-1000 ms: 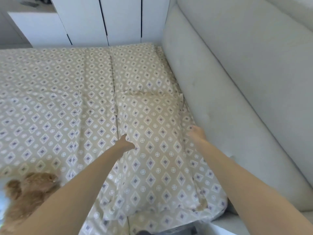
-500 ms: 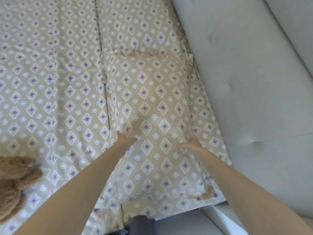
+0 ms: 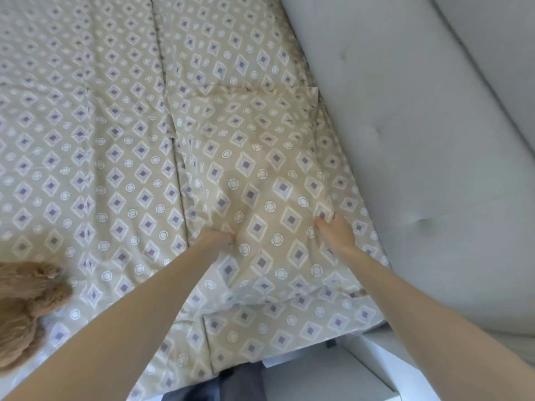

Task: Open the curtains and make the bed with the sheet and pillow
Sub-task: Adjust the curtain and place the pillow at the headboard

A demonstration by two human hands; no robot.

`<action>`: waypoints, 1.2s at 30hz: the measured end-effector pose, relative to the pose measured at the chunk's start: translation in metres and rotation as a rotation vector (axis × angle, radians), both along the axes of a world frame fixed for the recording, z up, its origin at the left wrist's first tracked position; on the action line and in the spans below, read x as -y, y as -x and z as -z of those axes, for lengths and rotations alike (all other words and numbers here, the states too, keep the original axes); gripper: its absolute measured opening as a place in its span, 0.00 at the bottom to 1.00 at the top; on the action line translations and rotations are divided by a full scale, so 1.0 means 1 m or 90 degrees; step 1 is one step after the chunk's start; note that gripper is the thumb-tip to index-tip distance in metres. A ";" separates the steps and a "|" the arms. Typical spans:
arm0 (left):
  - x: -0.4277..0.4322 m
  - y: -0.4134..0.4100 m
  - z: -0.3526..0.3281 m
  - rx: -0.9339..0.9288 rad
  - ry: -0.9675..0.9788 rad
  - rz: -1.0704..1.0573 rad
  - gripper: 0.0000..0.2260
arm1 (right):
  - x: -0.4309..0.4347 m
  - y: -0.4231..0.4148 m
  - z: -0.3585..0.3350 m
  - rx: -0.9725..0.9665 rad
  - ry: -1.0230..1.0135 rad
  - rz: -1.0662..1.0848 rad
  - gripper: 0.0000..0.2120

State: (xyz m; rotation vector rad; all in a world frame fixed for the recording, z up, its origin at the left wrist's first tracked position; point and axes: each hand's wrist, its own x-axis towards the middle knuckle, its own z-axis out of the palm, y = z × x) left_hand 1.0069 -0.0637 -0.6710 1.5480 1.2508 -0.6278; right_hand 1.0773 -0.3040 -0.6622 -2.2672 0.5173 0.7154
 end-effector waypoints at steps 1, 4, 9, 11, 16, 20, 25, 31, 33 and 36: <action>0.005 -0.001 -0.008 -0.001 0.005 0.021 0.18 | 0.003 -0.002 -0.009 0.019 0.020 -0.001 0.19; 0.025 0.002 -0.039 -0.013 -0.023 0.164 0.14 | 0.021 -0.001 -0.041 0.035 0.064 0.020 0.29; 0.032 0.028 -0.057 -0.096 0.015 0.338 0.13 | 0.037 0.029 -0.059 -0.072 0.243 0.005 0.33; 0.027 0.029 -0.061 -0.080 0.000 0.301 0.15 | 0.033 0.036 -0.066 -0.088 0.229 0.001 0.31; 0.019 0.019 -0.082 -0.001 -0.046 0.197 0.29 | 0.018 0.045 -0.078 -0.062 0.169 -0.060 0.31; 0.015 0.020 -0.097 0.040 -0.096 0.253 0.28 | 0.003 0.059 -0.088 -0.063 0.134 -0.109 0.30; 0.012 0.028 -0.121 0.124 -0.078 0.298 0.29 | -0.013 0.066 -0.100 -0.053 0.097 -0.077 0.29; 0.003 0.014 -0.144 0.248 -0.119 0.348 0.24 | -0.037 0.048 -0.115 0.055 0.018 -0.104 0.26; 0.003 0.004 -0.142 0.273 -0.151 0.366 0.24 | -0.042 0.034 -0.115 0.089 0.013 -0.129 0.25; 0.009 -0.016 -0.122 0.282 -0.217 0.386 0.24 | -0.047 0.012 -0.103 0.144 0.049 -0.196 0.26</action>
